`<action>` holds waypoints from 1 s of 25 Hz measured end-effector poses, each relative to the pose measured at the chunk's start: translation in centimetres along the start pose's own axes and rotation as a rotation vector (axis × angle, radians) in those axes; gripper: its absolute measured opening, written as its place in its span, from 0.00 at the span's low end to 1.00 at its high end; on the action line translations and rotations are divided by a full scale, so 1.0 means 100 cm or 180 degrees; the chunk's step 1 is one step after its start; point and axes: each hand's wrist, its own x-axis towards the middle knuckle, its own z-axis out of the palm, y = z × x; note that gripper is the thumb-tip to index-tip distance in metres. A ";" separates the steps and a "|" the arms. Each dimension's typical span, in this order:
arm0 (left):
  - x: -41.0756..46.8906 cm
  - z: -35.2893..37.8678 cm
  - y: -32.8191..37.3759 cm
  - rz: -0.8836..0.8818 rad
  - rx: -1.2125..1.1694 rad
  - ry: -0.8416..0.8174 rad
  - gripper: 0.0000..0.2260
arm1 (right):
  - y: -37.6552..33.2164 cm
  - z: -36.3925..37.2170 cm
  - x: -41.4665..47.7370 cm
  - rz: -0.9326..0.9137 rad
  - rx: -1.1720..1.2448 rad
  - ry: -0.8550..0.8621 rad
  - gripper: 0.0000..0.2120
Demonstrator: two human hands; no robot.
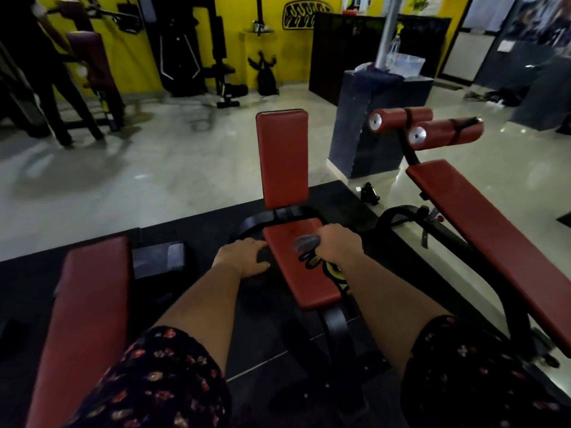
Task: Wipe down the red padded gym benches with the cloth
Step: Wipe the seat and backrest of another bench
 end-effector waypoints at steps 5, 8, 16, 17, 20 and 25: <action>0.025 -0.003 -0.040 -0.0137 -0.0125 0.0054 0.30 | -0.032 0.009 0.048 -0.0025 0.0000 -0.0071 0.10; 0.047 -0.008 -0.075 -0.0153 -0.0244 0.0068 0.30 | -0.058 0.021 0.084 -0.0081 -0.0004 -0.0158 0.10; 0.122 -0.026 -0.226 -0.0537 -0.0680 0.0155 0.30 | -0.163 0.045 0.205 -0.0106 0.0177 -0.0169 0.11; 0.133 -0.029 -0.242 -0.0513 -0.0695 0.0136 0.30 | -0.179 0.047 0.220 -0.0093 0.0287 -0.0153 0.12; 0.163 -0.042 -0.277 -0.0454 -0.0522 0.0030 0.29 | -0.219 0.051 0.251 -0.0021 0.0562 -0.0100 0.16; 0.203 -0.058 -0.313 -0.0284 -0.0294 -0.0021 0.29 | -0.237 0.050 0.298 0.0010 0.0378 -0.0194 0.21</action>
